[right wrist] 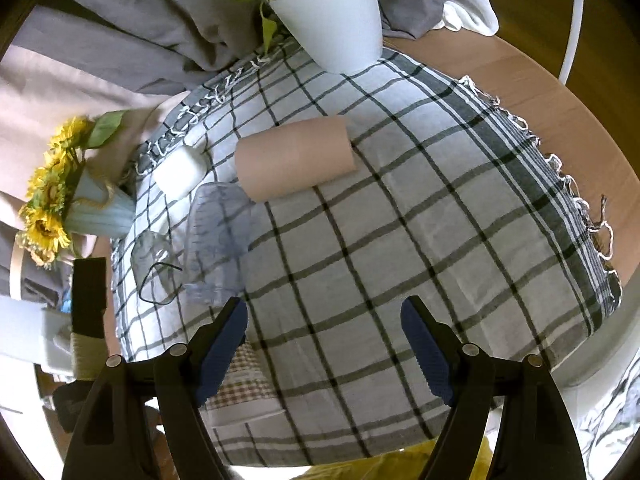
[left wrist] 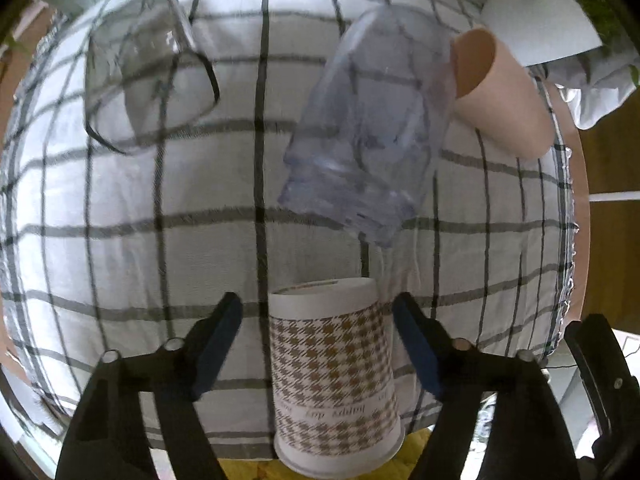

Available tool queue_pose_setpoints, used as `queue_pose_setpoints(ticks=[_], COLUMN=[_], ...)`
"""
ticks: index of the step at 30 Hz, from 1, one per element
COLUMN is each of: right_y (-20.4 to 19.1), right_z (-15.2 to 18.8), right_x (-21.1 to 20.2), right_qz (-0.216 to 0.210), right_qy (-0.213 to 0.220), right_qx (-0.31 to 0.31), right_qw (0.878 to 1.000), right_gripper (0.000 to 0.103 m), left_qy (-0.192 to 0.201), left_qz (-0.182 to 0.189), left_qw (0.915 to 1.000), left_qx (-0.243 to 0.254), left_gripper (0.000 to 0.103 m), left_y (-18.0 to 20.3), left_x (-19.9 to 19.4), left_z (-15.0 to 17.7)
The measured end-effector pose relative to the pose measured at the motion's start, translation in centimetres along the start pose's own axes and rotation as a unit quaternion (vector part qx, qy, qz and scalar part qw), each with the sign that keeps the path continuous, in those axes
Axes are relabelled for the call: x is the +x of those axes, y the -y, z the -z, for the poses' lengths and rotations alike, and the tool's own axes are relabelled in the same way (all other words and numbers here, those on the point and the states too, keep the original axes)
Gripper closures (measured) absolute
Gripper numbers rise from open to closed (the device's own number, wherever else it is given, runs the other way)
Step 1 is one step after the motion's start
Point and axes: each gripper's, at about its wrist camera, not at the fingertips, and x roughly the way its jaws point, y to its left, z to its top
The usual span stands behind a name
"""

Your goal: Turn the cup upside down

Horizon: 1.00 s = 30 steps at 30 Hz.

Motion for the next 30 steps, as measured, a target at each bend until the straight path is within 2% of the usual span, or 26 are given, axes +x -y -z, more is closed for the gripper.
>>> queue_pose_setpoints(ticks=[5, 10, 16, 21, 24, 27, 30], right_y=[0.2, -0.2, -1.0, -2.0, -2.1, -2.0, -1.9], right_z=[-0.3, -0.3, -0.5, -0.6, -0.6, -0.6, -0.4], right_x=[0.3, 0.3, -0.2, -0.5, -0.8, -1.2, -1.6], right_qz=[0.001, -0.007, -0.018, -0.014, -0.010, -0.006, 0.001], right_qy=[-0.006, -0.011, -0.007, 0.001, 0.005, 0.011, 0.018], right_qx=[-0.006, -0.019, -0.032, -0.054, -0.059, -0.064, -0.068], right_qw=[1.000, 1.000, 0.999, 0.998, 0.998, 0.998, 0.998], right_gripper=[0.024, 0.024, 0.024, 0.024, 0.024, 0.024, 0.024], left_qy=[0.000, 0.048, 0.125, 0.140, 0.150, 0.162, 0.190], left_qz=[0.007, 0.004, 0.006, 0.004, 0.004, -0.001, -0.014], left_qw=[0.9999, 0.9988, 0.9915, 0.9882, 0.9850, 0.9800, 0.9723], left_qx=[-0.008, -0.001, 0.037, 0.061, 0.086, 0.116, 0.135], left_gripper=[0.047, 0.047, 0.047, 0.048, 0.048, 0.048, 0.048], left_y=[0.0, 0.3, 0.5, 0.3, 1.9, 3.1, 3.6], left_x=[0.1, -2.8, -7.0, -6.5, -6.5, -6.6, -7.3], left_z=[0.5, 1.9, 4.1, 4.2, 5.6, 7.1, 8.2])
